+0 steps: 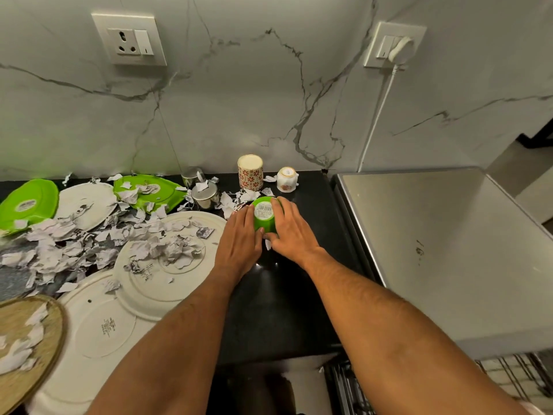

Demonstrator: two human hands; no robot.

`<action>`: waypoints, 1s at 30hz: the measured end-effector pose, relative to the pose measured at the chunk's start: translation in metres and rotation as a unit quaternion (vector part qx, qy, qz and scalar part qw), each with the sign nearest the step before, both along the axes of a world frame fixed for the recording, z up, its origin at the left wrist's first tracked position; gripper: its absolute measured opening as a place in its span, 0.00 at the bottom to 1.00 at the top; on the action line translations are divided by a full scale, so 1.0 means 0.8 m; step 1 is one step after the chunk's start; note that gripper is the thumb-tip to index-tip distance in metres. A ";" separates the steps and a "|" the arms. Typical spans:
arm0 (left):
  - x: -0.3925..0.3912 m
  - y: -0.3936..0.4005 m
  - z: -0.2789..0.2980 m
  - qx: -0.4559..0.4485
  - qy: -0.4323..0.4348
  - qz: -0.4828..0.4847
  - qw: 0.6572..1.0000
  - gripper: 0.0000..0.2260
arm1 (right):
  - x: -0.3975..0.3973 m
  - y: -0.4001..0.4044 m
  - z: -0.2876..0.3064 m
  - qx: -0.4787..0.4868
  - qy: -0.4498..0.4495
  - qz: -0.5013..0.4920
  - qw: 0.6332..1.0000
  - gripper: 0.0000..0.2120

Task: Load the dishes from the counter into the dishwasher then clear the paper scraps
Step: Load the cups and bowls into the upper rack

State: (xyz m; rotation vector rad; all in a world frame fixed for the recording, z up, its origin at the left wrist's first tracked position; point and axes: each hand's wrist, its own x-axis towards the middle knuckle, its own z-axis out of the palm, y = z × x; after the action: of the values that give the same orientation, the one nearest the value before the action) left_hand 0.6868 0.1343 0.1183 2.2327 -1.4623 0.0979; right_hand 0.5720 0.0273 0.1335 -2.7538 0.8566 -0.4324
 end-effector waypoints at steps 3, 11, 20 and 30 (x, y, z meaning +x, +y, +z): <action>-0.036 0.029 0.008 -0.008 -0.009 -0.025 1.000 0.25 | -0.042 0.036 0.007 -0.004 -0.008 -0.025 1.000 0.44; -0.140 0.075 0.002 -0.028 -0.018 -0.130 0.991 0.27 | -0.176 0.112 0.010 -0.001 -0.029 -0.090 0.995 0.43; -0.307 0.068 -0.028 -0.010 0.019 -0.288 0.957 0.28 | -0.373 0.155 -0.021 0.021 -0.033 -0.214 0.976 0.42; -0.519 0.048 -0.084 0.056 0.042 -0.410 0.909 0.29 | -0.590 0.192 -0.080 0.072 -0.008 -0.363 0.929 0.43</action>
State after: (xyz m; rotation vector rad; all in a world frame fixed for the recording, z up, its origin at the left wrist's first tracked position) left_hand 0.2716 0.1723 0.0511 1.4935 -2.2588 -0.3561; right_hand 0.0999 0.1813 0.0692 -2.2091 1.8166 -0.4805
